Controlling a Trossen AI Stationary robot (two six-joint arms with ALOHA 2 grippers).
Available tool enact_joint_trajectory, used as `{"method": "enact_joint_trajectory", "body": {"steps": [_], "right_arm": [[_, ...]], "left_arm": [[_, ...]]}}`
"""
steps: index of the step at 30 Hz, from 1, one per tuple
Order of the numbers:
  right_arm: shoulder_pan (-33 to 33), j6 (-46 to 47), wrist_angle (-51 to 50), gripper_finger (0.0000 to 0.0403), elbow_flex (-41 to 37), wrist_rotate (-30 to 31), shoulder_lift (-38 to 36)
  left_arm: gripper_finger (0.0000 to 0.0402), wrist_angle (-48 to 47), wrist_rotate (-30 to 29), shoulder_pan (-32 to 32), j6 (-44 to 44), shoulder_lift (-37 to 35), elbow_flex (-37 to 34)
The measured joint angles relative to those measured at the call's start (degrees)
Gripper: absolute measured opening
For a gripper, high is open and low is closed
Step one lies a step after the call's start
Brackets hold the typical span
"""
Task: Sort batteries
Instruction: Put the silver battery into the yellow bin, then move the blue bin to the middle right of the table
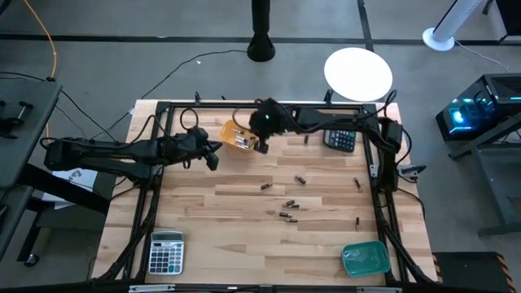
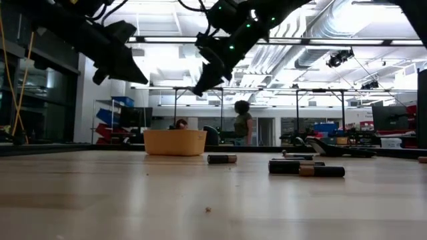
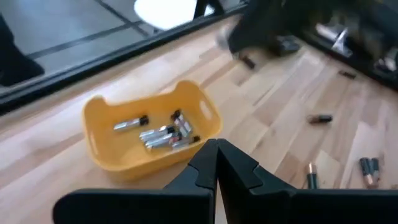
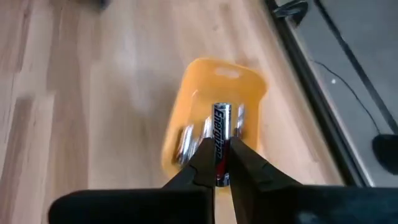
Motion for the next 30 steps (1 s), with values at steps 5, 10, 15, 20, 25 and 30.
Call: {"method": "enact_joint_trajectory", "body": {"steps": [5, 10, 15, 20, 25, 30], "right_arm": [[-0.87, 1.73, 0.68, 0.0043, 3.60, -2.20, 4.91], [-0.85, 2.91, 1.40, 0.0119, 6.86, -0.46, 7.07], [-1.53, 1.27, -9.04, 0.0175, 11.79, -2.51, 6.69], [-2.31, 1.51, -32.20, 0.0186, 14.28, -11.59, 3.44], [2.45, 5.52, -40.73, 0.0174, 1.58, -13.35, -7.24], [12.65, 24.44, -38.91, 0.0157, -20.57, -14.25, -25.30]], "left_arm": [[0.0000, -0.73, 0.24, 0.23, -0.27, 0.33, -0.04], [0.0000, -0.72, 0.35, 0.22, -1.10, 0.40, -0.04], [0.0000, -0.73, 0.35, 0.22, -1.09, 0.40, -0.04], [0.0000, -0.76, 0.32, 0.22, -0.75, 0.42, -0.04], [0.0000, -1.49, 0.06, 0.25, 0.48, 0.46, -0.17], [0.0000, -2.23, 0.08, 0.59, 1.38, 0.46, -0.17]]}}
